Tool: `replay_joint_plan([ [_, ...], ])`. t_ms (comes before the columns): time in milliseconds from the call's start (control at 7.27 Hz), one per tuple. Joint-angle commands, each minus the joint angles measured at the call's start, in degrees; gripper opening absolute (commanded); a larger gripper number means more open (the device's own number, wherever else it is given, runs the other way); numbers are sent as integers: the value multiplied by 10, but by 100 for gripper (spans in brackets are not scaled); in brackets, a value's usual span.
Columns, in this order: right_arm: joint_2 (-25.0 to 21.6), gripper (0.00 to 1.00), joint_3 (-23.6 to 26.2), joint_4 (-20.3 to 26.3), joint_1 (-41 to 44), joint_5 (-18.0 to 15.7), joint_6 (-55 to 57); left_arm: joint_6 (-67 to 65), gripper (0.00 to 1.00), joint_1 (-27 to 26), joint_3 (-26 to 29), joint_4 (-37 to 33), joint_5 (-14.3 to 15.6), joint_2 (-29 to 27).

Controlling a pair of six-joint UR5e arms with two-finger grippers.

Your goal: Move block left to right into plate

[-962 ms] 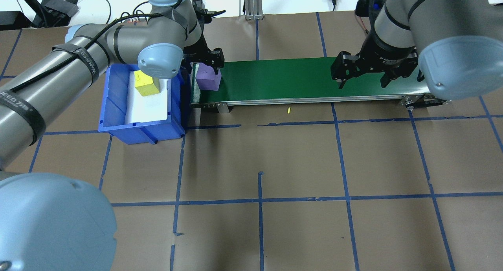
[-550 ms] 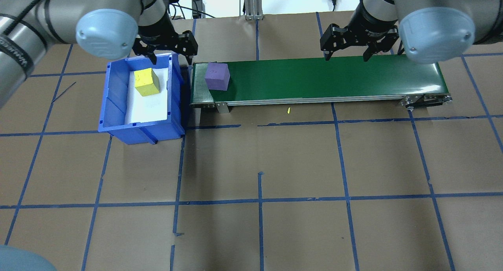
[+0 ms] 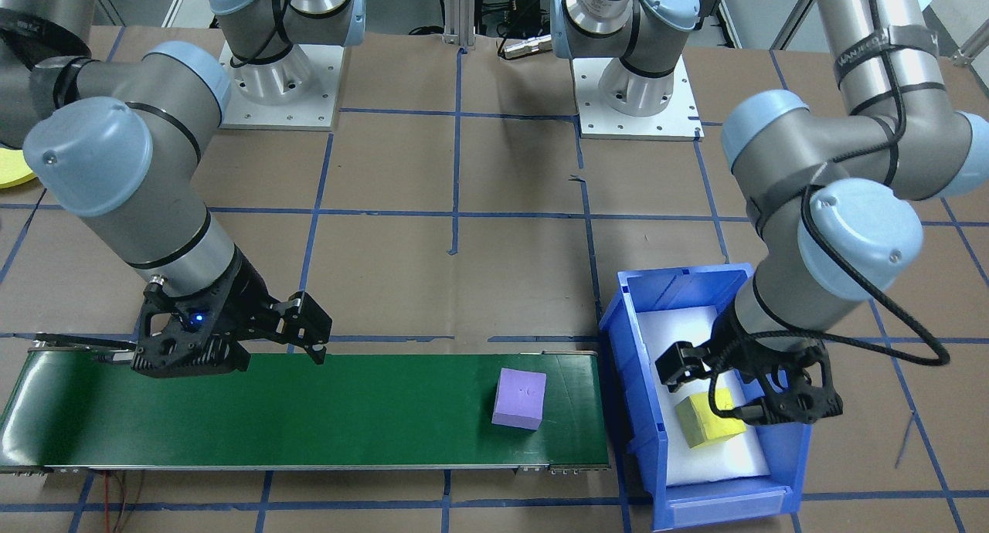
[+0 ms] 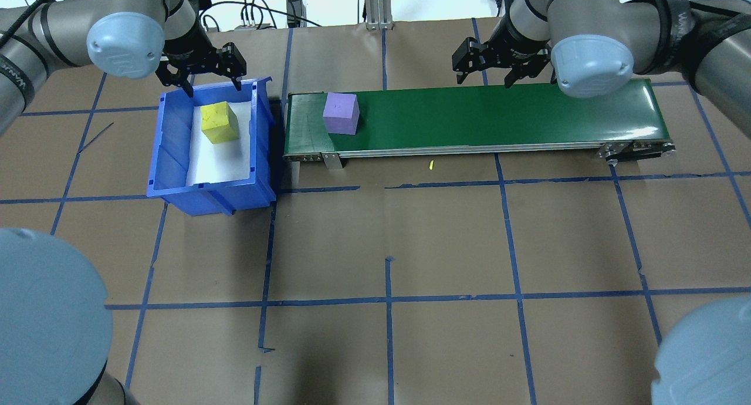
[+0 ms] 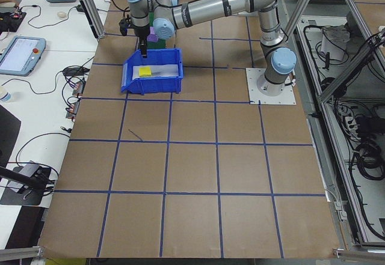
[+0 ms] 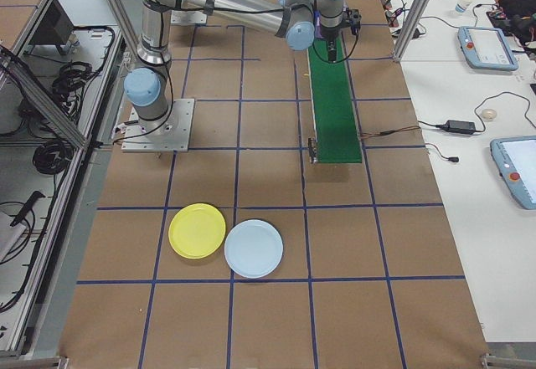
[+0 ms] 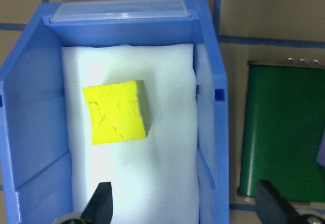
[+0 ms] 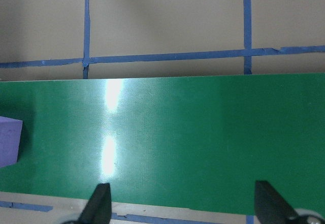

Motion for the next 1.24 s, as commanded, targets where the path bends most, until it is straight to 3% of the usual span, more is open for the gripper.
replay_joint_plan([
  [0,21,100,4,-18,9,42,53,-8,99,22,-21,35,-8,-33],
  [138,24,100,3,-21,12,42,53,-10,99,23,-45,90,-9,-55],
  [412,29,100,2,-22,12,43,54,-4,92,23,-53,103,-14,-63],
  [688,46,100,0,-37,12,43,54,31,40,23,-55,111,-16,-63],
  [962,49,100,-2,-40,12,45,55,56,29,24,-44,102,-9,-39],
  [1100,54,100,-2,-52,12,46,55,52,29,24,-40,53,-11,1],
])
